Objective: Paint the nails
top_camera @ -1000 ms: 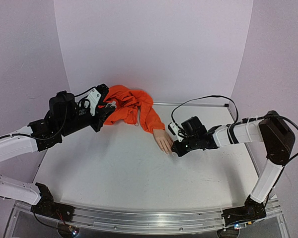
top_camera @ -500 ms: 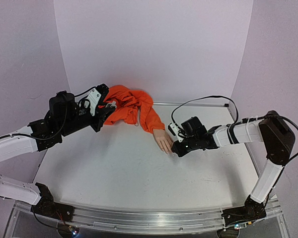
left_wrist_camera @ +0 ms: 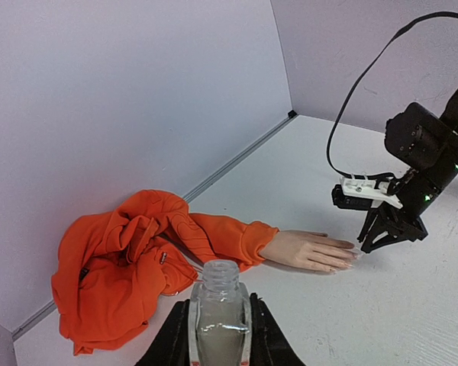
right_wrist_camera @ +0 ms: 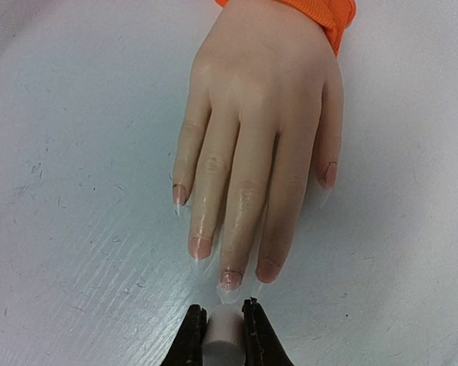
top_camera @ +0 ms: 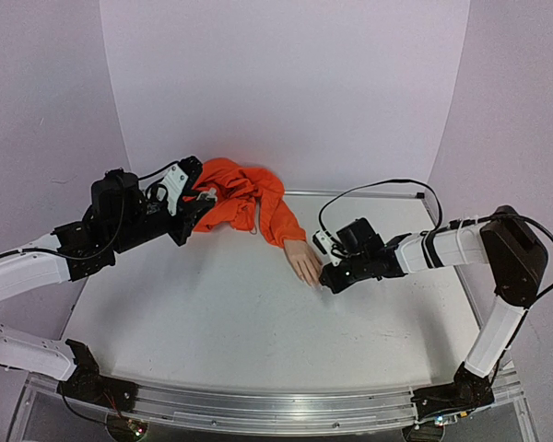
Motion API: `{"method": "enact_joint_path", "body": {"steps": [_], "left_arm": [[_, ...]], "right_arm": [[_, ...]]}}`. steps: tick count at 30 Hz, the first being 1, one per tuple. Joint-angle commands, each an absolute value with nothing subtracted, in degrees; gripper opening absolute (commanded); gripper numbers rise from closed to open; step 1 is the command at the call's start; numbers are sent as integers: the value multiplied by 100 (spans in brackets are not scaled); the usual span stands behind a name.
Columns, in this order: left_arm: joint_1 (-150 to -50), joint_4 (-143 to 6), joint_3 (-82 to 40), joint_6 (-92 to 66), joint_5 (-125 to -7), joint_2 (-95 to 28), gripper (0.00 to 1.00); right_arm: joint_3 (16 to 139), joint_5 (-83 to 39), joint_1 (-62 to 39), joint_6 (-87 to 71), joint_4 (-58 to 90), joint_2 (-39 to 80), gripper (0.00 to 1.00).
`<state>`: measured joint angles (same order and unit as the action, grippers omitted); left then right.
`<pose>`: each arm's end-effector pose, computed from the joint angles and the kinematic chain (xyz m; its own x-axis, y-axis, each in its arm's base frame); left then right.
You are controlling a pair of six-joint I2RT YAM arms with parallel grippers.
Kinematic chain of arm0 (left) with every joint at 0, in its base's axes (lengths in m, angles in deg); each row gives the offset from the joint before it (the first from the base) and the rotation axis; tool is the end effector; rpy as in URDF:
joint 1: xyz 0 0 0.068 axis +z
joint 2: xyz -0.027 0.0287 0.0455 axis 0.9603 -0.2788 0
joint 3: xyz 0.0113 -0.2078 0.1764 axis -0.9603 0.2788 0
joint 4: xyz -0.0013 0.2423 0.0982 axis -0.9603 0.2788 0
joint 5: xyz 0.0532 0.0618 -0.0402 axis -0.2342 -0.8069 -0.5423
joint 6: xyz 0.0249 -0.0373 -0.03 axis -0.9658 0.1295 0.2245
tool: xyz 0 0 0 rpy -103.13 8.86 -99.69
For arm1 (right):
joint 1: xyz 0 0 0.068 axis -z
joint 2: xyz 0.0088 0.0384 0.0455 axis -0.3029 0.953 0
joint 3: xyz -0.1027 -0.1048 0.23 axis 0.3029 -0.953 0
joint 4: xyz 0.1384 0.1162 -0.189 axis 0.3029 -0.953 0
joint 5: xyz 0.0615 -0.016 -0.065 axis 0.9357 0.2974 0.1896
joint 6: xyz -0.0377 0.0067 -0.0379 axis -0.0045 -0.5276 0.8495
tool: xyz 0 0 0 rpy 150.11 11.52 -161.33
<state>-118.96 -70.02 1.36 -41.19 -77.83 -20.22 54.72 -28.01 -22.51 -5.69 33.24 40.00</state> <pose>0.1829 -0.1808 0.3362 0.0866 0.3142 -0.9454 0.6703 0.6837 0.2886 0.2835 0.2409 0.1761 -0.4463 -0.2735 -0.8521 -0.6349 0.7678 0.0861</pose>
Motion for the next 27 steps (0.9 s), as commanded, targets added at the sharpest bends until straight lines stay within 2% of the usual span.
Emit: {"method": "enact_joint_path", "body": {"steps": [1,11,27], "left_arm": [[-11858,-7345,75,-4032,-7697,-1866,0],[-11864,-7344,75,-4003,-7679,-1843,0],[-11864,-7346,82,-4045,-7742,-1868,0]], "right_arm": [[5405,-2837,-2219,-656,3105,3687,0],[5271,-2883,-2219,-711,3192,3275,0],[5548,-2833,-2219,-575,3586,3824,0]]}}
